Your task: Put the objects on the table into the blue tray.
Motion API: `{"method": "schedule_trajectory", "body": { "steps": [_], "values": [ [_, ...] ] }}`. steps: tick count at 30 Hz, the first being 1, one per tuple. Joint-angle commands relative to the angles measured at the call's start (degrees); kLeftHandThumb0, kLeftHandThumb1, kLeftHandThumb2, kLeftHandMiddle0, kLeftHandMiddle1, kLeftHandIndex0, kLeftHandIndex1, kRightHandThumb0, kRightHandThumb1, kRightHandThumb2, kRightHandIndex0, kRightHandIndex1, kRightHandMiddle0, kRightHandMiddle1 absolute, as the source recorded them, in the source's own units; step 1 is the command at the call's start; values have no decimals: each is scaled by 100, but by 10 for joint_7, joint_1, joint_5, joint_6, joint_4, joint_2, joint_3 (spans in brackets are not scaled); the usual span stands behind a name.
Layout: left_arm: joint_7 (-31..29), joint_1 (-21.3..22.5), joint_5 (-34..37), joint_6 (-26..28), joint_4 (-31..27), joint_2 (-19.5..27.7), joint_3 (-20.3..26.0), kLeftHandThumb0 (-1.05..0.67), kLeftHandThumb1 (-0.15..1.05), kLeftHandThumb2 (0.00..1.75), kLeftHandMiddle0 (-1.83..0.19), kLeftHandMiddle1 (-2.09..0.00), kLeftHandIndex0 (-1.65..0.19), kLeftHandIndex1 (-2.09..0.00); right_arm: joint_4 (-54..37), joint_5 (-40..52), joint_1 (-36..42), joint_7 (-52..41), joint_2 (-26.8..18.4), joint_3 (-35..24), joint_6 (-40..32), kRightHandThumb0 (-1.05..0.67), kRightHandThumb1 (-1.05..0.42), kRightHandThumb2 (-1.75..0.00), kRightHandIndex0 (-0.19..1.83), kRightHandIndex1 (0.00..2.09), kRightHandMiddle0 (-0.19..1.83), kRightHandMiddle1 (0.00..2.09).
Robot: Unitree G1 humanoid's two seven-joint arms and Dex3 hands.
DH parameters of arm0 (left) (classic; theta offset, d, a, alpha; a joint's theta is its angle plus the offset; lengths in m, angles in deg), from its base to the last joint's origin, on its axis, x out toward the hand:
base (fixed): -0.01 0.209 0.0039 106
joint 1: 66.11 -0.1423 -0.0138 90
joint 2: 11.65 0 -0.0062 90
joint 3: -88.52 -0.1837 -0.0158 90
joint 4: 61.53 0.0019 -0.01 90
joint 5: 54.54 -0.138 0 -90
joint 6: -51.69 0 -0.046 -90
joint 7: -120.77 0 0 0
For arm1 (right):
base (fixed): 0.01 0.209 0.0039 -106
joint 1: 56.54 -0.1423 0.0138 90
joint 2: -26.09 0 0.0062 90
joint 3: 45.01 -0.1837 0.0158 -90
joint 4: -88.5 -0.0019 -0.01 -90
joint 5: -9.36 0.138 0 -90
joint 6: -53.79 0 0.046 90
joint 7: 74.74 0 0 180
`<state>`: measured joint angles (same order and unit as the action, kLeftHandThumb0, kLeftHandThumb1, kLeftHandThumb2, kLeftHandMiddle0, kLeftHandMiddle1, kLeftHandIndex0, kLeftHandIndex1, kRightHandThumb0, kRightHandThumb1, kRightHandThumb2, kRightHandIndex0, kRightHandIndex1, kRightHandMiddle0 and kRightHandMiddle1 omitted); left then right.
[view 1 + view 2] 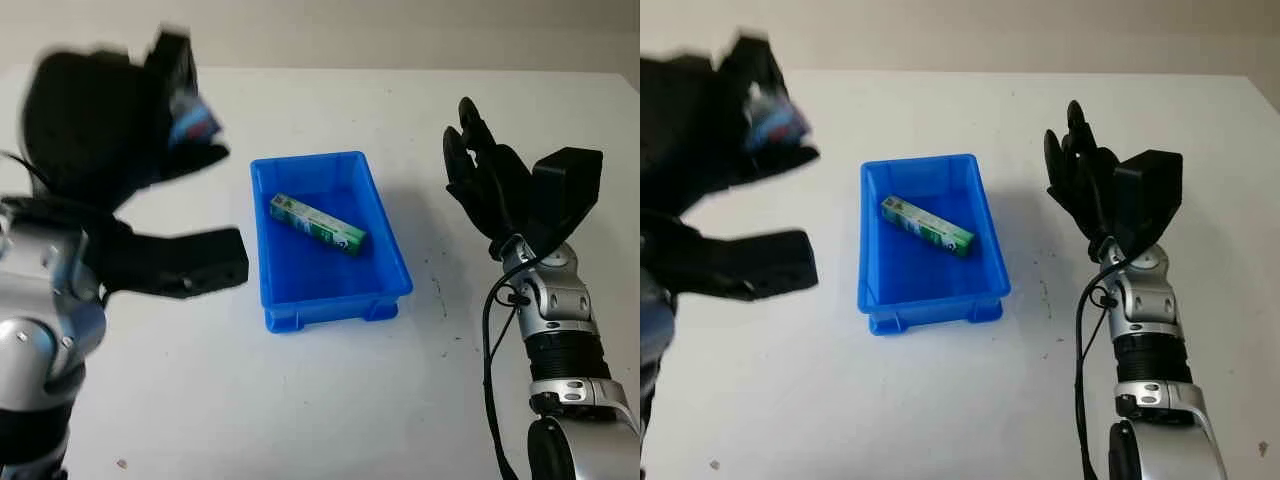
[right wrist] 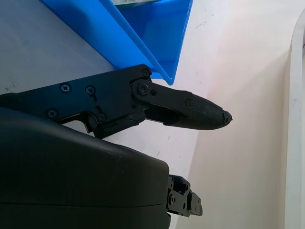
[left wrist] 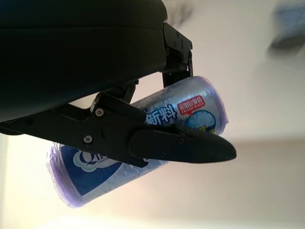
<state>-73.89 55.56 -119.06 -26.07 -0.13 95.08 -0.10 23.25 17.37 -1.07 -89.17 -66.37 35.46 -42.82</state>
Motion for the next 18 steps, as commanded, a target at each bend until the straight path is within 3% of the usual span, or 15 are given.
{"method": "schedule_trajectory", "body": {
  "steps": [1, 7, 11, 18],
  "values": [
    [26, 43, 30, -14, -5, -12, 5, -43, 105, 15, -119, -209, -73, -209, -4, 0, -1, 0, 2, 0, 8, -60, -105, -63, -19, 0, -19, 0],
    [54, 113, 154, -67, 81, -60, -29, -39, 105, 17, -120, -209, -80, -209, -2, -4, -2, -1, 2, 4, 10, -62, -105, -64, -19, 0, -19, 0],
    [-7, 143, 242, -24, 124, -104, -48, -33, 105, 20, -115, -209, -82, -209, -12, -4, 2, 5, 6, 3, 5, -62, -105, -64, -19, 0, -19, 0],
    [-53, 114, 243, -65, 231, -109, -163, -37, 105, 22, -107, -209, -68, -209, -21, -6, 7, 11, 9, 4, 5, -60, -105, -65, -19, 0, -19, 0]
  ]
}}
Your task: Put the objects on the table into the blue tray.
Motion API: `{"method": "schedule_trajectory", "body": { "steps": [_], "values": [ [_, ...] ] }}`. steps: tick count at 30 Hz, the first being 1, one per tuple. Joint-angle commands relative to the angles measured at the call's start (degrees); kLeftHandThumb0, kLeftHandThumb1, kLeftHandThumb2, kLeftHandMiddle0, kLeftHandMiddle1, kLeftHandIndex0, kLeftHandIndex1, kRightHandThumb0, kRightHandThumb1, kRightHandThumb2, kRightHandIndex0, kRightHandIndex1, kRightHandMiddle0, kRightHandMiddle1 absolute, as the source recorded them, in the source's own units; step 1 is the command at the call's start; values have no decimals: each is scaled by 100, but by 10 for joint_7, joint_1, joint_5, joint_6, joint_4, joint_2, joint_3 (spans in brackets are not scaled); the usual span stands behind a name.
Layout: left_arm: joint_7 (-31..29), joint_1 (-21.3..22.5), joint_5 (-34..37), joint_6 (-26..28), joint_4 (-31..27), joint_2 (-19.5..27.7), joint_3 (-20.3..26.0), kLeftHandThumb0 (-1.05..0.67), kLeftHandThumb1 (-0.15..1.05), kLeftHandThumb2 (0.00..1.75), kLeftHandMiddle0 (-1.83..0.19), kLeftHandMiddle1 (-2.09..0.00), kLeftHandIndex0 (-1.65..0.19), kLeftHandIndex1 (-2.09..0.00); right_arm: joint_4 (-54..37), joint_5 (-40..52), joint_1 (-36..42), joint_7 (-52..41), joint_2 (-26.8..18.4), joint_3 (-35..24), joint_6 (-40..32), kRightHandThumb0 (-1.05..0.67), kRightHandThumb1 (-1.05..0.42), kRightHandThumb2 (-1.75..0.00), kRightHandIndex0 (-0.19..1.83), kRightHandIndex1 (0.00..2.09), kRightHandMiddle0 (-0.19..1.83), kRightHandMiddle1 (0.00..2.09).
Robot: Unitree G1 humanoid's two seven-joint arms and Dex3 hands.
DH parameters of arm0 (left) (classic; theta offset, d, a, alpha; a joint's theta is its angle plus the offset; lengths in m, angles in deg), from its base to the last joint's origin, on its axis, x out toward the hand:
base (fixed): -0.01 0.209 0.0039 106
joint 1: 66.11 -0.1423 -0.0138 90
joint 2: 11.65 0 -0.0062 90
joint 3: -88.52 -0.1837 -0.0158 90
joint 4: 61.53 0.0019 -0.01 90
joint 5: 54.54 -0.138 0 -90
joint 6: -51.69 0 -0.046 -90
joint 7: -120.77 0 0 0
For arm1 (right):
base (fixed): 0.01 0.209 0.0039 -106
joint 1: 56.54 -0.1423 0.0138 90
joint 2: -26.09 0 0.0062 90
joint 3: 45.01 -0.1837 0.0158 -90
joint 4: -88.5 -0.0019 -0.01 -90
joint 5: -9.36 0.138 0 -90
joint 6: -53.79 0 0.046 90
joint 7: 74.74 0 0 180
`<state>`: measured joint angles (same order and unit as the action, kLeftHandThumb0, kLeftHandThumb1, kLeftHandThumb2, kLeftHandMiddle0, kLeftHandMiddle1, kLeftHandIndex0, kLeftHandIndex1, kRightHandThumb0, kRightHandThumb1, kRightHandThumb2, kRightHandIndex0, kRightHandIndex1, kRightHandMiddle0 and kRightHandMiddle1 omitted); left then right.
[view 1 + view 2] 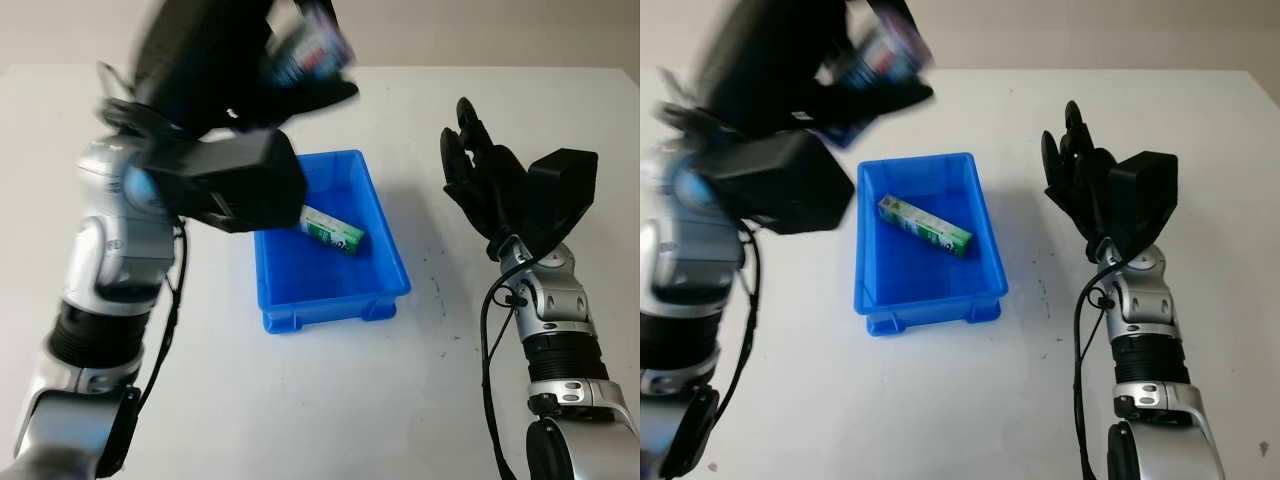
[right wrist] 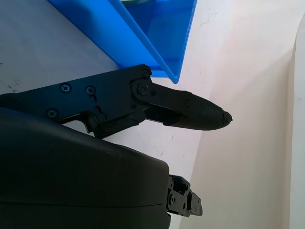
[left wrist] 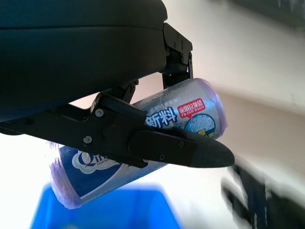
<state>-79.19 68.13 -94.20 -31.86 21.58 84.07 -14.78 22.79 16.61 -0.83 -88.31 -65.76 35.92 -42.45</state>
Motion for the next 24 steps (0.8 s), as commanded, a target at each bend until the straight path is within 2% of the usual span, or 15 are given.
{"method": "schedule_trajectory", "body": {
  "steps": [1, 4, 8, 9, 10, 12, 13, 14, 15, 17, 20, 24],
  "values": [
    [2, -17, -13, -12, 31, 1, -30, -40, 105, 22, -104, -209, -58, -209, -19, 2, 5, 3, 4, 0, -1, -60, -105, -65, -19, 0, -19, 0],
    [7, -28, -21, -23, 68, 2, -51, -43, 105, 23, -97, -209, -41, -207, -24, 0, 7, 6, 5, 1, -2, -60, -105, -66, -19, 0, -19, 0],
    [-2, -29, -41, -22, 101, 12, -70, -44, 105, 22, -91, -209, -35, -209, -25, 0, 10, 7, 5, 1, 3, -60, -105, -65, -19, 0, -19, 0],
    [-9, -28, -41, -24, 109, 16, -73, -47, 105, 24, -73, -209, -22, -202, -26, 0, 11, 7, 5, 1, 4, -60, -105, -65, -19, 0, -19, 0],
    [-15, -26, -41, -27, 114, 18, -75, -49, 105, 27, -54, -209, -6, -182, -26, 0, 11, 7, 5, 1, 4, -60, -105, -65, -19, 0, -19, 0],
    [-47, -21, -16, -31, 122, 22, -71, -52, 105, 31, -31, -207, 10, -158, -26, 1, 12, 6, 6, 0, 4, -60, -105, -66, -19, 0, -19, 0],
    [-65, -19, 3, -32, 126, 22, -66, -53, 105, 33, -18, -200, 14, -131, -25, 1, 12, 6, 6, 0, 5, -60, -105, -66, -19, 0, -19, 0],
    [-76, -16, 16, -36, 130, 23, -63, -57, 105, 37, 2, -158, 16, -92, -23, 0, 12, 7, 6, 1, 5, -61, -105, -66, -19, 0, -19, 0],
    [-81, -14, 23, -40, 133, 24, -62, -60, 105, 40, 8, -131, 16, -66, -21, -1, 12, 7, 6, 1, 5, -61, -105, -65, -19, 0, -19, 0],
    [-81, -13, 28, -44, 132, 27, -61, -63, 105, 43, 13, -99, 16, -38, -14, -2, 12, 6, 6, 1, 14, -62, -105, -65, -19, 0, -19, 0],
    [-78, -14, 35, -36, 122, 25, -55, -67, 105, 51, 3, -24, 14, -17, -9, -2, 12, 8, 8, 1, 20, -61, -105, -64, -19, 0, -19, 0],
    [-70, -15, 58, -23, 107, 13, -38, -71, 105, 54, 10, -5, 16, -11, -11, -2, 12, 4, 6, 1, 18, -60, -105, -64, -19, 0, -19, 0]
  ]
}}
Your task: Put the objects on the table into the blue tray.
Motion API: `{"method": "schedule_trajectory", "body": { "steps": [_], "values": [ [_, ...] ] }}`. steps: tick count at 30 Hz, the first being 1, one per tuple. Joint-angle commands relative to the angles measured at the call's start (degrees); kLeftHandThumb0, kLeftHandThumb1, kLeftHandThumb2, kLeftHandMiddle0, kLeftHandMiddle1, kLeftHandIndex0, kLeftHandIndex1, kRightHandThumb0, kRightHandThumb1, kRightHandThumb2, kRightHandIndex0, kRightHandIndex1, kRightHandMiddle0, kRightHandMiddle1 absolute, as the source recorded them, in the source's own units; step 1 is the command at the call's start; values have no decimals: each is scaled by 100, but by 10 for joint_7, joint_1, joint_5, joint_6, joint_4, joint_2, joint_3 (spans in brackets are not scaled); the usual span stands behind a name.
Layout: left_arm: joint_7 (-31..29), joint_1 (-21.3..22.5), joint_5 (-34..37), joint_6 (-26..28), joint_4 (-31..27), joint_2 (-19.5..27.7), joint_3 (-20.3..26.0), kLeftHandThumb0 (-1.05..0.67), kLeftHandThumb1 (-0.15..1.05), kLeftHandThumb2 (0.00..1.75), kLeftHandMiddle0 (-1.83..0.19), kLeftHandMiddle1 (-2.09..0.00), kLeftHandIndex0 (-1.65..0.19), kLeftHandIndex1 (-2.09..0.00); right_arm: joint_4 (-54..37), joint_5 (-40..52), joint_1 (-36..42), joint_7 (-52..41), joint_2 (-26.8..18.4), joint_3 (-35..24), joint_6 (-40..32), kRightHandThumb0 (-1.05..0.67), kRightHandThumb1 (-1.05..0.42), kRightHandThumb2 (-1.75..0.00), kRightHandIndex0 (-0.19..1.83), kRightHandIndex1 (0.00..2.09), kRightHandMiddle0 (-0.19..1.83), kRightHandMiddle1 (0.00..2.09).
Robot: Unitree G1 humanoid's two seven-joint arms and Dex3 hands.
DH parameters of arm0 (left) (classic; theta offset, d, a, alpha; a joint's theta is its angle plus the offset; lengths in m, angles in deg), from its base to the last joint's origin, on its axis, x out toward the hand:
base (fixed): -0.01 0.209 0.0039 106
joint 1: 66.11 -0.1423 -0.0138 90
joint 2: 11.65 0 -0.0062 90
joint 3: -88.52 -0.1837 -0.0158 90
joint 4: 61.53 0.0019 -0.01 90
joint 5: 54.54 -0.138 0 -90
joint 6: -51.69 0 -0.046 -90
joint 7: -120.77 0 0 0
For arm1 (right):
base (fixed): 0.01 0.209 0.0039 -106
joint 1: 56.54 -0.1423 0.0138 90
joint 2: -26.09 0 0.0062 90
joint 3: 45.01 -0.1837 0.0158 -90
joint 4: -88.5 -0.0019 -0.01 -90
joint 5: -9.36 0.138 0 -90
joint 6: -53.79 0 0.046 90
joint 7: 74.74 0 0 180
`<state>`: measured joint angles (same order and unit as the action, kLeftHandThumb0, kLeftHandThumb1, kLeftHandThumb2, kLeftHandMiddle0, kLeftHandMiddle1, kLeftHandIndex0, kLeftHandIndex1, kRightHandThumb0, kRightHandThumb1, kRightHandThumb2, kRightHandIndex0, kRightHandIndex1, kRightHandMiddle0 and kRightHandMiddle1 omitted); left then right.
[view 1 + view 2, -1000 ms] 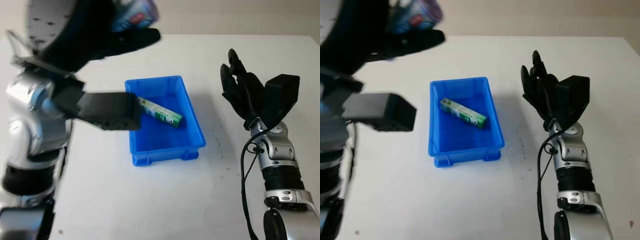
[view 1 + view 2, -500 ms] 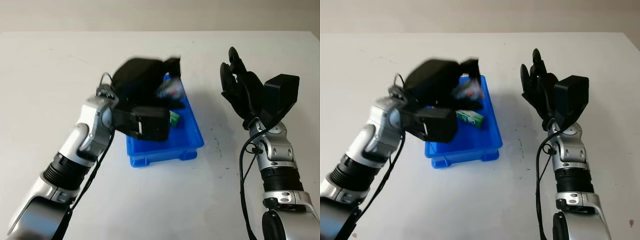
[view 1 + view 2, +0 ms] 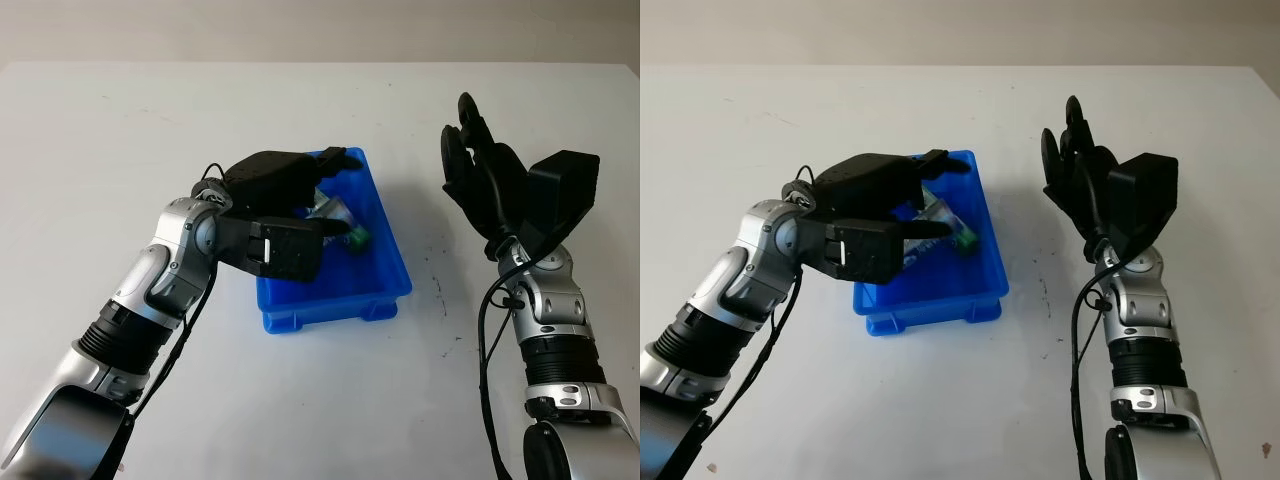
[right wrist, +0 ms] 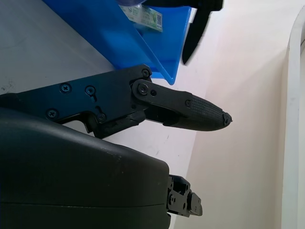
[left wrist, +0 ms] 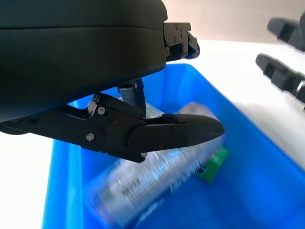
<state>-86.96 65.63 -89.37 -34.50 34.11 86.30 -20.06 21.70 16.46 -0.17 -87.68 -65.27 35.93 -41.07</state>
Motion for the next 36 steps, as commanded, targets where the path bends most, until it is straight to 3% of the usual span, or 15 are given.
{"method": "schedule_trajectory", "body": {
  "steps": [1, 4, 7, 12, 14, 15, 17, 20, 22, 23, 25, 27, 31, 36],
  "values": [
    [14, 8, 25, 4, -22, -16, 23, -72, 105, 54, 12, -5, 16, -10, 1, 1, 5, -3, 2, 0, 7, -60, -105, -64, -19, 0, -19, 0],
    [62, -6, 106, -19, -32, -56, 71, -66, 105, 45, 4, -8, 6, -15, 0, 2, 2, 4, 7, -1, 2, -59, -105, -64, -19, 0, -19, 0],
    [68, -15, 206, -27, -51, -90, 114, -64, 105, 43, -5, -11, -2, -18, -12, 7, 0, 7, 12, -1, -12, -58, -105, -64, -19, 0, -19, 0],
    [83, -15, 466, 69, -125, -182, 228, -61, 105, 46, -20, -17, -13, -30, -19, 4, -5, 8, 13, 2, -15, -59, -105, -64, -19, 0, -19, 0],
    [101, -12, 545, 106, -137, -199, 269, -60, 105, 49, -12, -30, 5, -64, -20, 7, -6, 9, 15, 1, -18, -60, -105, -63, -19, 0, -19, 0],
    [123, -13, 579, 117, -143, -208, 293, -59, 105, 50, -14, -47, 9, -87, -22, 8, -7, 9, 16, 1, -20, -61, -105, -62, -19, 0, -19, 0],
    [164, -19, 615, 116, -148, -219, 328, -58, 105, 49, -21, -62, 5, -105, -23, 9, -9, 12, 17, 0, -24, -62, -105, -61, -19, 0, -19, 0],
    [232, -25, 617, 95, -141, -226, 364, -57, 105, 52, -28, -77, -3, -117, -24, 9, -11, 12, 17, 1, -24, -63, -105, -61, -19, 0, -19, 0],
    [246, -36, 608, 82, -125, -208, 381, -58, 105, 56, -18, -82, 6, -115, -25, 11, -11, 9, 16, 1, -22, -63, -105, -62, -19, 0, -19, 0],
    [238, -45, 605, 74, -111, -194, 387, -59, 105, 58, -12, -74, 12, -107, -26, 12, -11, 8, 17, 0, -20, -63, -105, -62, -19, 0, -19, 0],
    [212, -72, 580, 45, -64, -159, 391, -62, 105, 58, 1, -35, 17, -61, -21, 14, -13, 8, 17, -3, -12, -64, -105, -64, -19, 0, -19, 0],
    [204, -102, 526, 5, -9, -124, 384, -67, 105, 60, 12, -12, 19, -24, -19, 14, -15, 13, 18, -7, -9, -66, -105, -63, -19, 0, -19, 0],
    [198, -134, 485, -60, 81, -104, 382, -70, 105, 60, 19, -2, 19, -4, -20, 17, -18, 22, 18, -14, -10, -69, -105, -63, -19, 0, -19, 0],
    [182, -153, 476, -82, 141, -92, 376, -74, 105, 71, 19, 0, 19, 0, -14, 20, -19, 35, 22, -19, 0, -71, -105, -69, -19, 0, -19, 0]
  ]
}}
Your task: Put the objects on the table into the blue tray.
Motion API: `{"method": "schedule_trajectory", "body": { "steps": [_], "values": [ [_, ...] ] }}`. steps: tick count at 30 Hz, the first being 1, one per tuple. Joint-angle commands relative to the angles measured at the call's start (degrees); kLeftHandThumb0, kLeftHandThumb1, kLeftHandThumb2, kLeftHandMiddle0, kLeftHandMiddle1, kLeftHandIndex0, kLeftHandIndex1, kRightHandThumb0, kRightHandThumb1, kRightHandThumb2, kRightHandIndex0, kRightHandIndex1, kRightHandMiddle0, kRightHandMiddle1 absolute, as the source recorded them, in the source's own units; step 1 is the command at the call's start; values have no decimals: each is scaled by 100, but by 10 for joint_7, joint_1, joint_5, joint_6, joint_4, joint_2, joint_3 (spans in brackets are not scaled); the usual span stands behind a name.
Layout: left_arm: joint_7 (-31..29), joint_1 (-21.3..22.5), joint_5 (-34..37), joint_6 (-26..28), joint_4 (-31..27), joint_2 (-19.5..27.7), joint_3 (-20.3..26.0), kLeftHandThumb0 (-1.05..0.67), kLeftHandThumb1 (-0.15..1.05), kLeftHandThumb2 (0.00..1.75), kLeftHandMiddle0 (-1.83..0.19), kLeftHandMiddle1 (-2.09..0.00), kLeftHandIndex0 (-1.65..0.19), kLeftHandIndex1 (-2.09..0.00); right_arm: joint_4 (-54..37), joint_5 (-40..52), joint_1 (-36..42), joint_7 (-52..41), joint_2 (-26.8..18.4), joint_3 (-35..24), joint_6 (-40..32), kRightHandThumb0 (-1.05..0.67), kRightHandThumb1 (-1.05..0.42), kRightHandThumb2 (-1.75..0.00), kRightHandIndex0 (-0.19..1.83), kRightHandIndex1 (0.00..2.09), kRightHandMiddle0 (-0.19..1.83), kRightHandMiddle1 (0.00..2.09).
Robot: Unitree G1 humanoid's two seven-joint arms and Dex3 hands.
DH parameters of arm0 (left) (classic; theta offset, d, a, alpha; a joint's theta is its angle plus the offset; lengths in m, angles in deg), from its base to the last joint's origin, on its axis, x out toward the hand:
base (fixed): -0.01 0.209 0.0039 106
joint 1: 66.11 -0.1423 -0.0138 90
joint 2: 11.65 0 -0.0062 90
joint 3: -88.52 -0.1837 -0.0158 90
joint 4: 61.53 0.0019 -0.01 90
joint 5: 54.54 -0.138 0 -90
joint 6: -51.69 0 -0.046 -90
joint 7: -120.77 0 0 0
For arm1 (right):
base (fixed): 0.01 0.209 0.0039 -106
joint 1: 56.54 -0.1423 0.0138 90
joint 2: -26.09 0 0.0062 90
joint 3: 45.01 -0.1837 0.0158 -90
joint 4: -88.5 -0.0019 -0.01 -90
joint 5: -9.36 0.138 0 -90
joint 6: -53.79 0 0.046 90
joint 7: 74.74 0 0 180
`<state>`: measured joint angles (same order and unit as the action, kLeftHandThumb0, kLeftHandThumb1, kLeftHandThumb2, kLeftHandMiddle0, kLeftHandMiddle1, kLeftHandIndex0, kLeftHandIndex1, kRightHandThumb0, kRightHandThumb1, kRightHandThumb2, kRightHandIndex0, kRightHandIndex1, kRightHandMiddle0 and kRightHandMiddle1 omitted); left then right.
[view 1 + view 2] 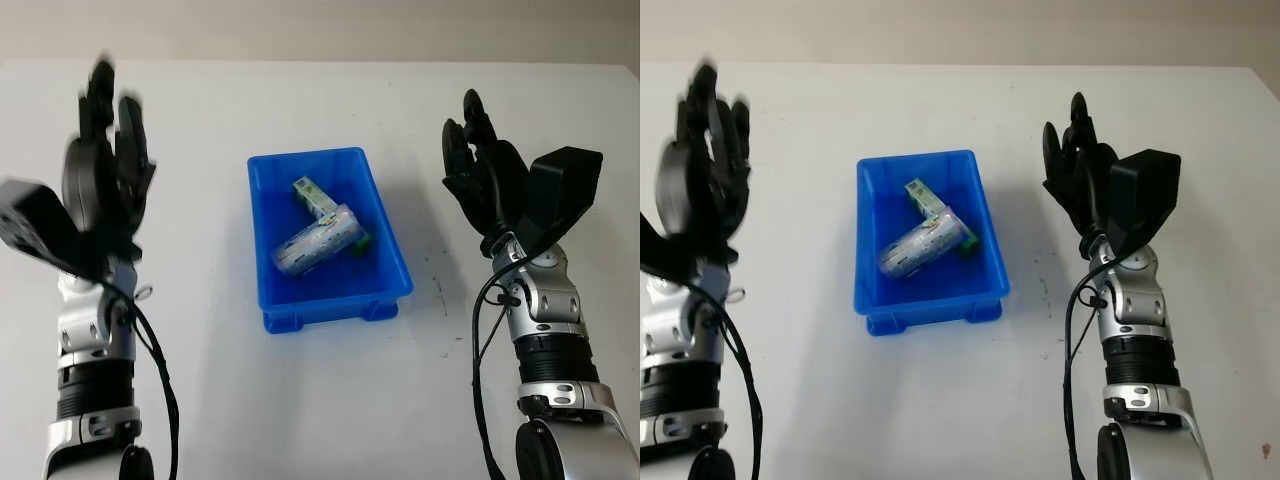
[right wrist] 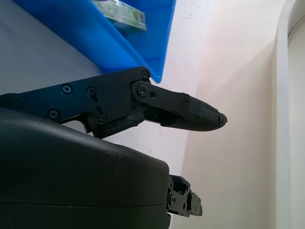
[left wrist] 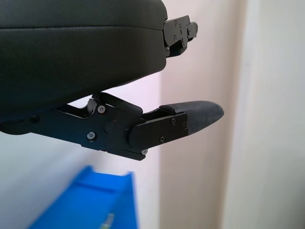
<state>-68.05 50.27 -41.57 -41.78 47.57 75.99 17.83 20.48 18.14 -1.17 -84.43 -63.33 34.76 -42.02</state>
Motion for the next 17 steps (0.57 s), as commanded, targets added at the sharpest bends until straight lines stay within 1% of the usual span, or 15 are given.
{"method": "schedule_trajectory", "body": {
  "steps": [1, 5, 9, 13, 17],
  "values": [
    [-10, 2, 1, -9, 17, 11, -3, -74, 105, 71, 19, 0, 19, 0, 4, 3, -10, 5, 4, -8, 13, -71, -105, -70, -19, 0, -19, 0],
    [-15, 19, 1, -14, 58, 16, -6, -77, 105, 72, 19, 0, 19, 0, 12, -1, -14, 12, 4, -5, 19, -72, -105, -72, -19, 0, -19, 0],
    [-20, 30, 3, -16, 81, 13, -10, -78, 105, 73, 19, 0, 19, 0, 9, 2, -14, 11, 5, -5, 24, -73, -105, -73, -19, 0, -19, 0],
    [-22, 36, 7, -26, 94, 5, -14, -77, 105, 73, 19, 0, 19, 0, 4, 7, -12, 8, 7, -4, 11, -72, -105, -73, -19, 0, -19, 0],
    [-29, 36, 13, -29, 88, -1, -20, -76, 105, 75, 19, 0, 19, 0, 12, 2, -7, 6, 9, -1, 21, -71, -105, -73, -19, 0, -19, 0]
  ]
}}
